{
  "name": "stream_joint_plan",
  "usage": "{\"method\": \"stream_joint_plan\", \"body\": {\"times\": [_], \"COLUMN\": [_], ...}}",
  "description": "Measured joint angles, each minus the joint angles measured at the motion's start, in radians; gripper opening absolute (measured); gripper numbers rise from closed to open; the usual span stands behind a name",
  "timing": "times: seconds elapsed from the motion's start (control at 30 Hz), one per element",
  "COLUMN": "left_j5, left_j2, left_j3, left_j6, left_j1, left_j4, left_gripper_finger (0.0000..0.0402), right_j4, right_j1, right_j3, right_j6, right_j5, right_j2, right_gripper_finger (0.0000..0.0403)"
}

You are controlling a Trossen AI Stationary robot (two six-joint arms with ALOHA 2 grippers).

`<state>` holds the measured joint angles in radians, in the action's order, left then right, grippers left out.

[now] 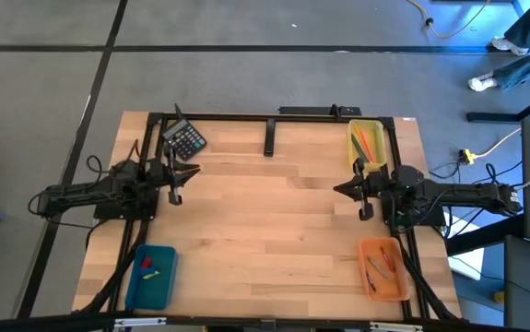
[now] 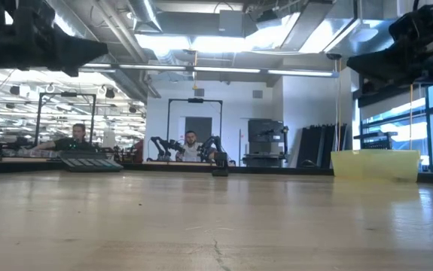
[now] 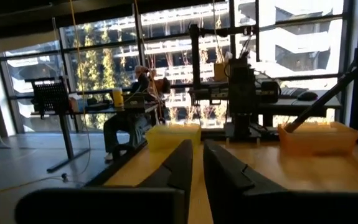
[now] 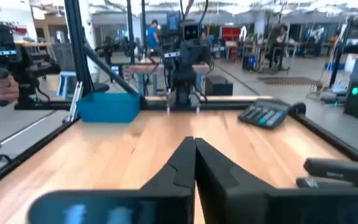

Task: Sort crayons/erasers/pens/pencils in bins
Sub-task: Return to Home Position

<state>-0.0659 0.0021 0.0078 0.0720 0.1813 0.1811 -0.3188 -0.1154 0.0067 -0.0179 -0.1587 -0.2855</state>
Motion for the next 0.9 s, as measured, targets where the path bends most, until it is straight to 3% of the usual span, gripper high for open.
{"method": "stream_joint_plan", "body": {"times": [0.13,0.4,0.57,0.7,0.9], "left_j5": [0.001,0.031,0.004,0.014,0.043], "left_j2": [0.0,0.0,0.0,0.003,0.008], "left_j3": [0.0,0.0,0.0,0.0,0.0], "left_j6": [-0.019,-0.082,-0.037,-0.07,-0.096], "left_j1": [0.0,-0.011,-0.018,-0.017,-0.025], "left_j4": [-0.05,-0.113,-0.097,-0.169,-0.172], "left_gripper_finger": [0.0005,0.0003,0.0005,0.0001,0.0008], "right_j4": [0.024,0.026,0.024,0.103,0.12], "right_j1": [0.0,-0.001,-0.001,-0.004,-0.013], "right_j3": [0.0,0.0,0.0,0.0,0.0], "right_j6": [0.025,0.121,0.186,0.202,0.126], "right_j5": [0.0,-0.028,-0.036,-0.059,-0.191], "right_j2": [0.0,0.038,0.102,0.146,0.15], "right_gripper_finger": [0.0007,0.0003,0.0004,0.0003,0.0002]}}
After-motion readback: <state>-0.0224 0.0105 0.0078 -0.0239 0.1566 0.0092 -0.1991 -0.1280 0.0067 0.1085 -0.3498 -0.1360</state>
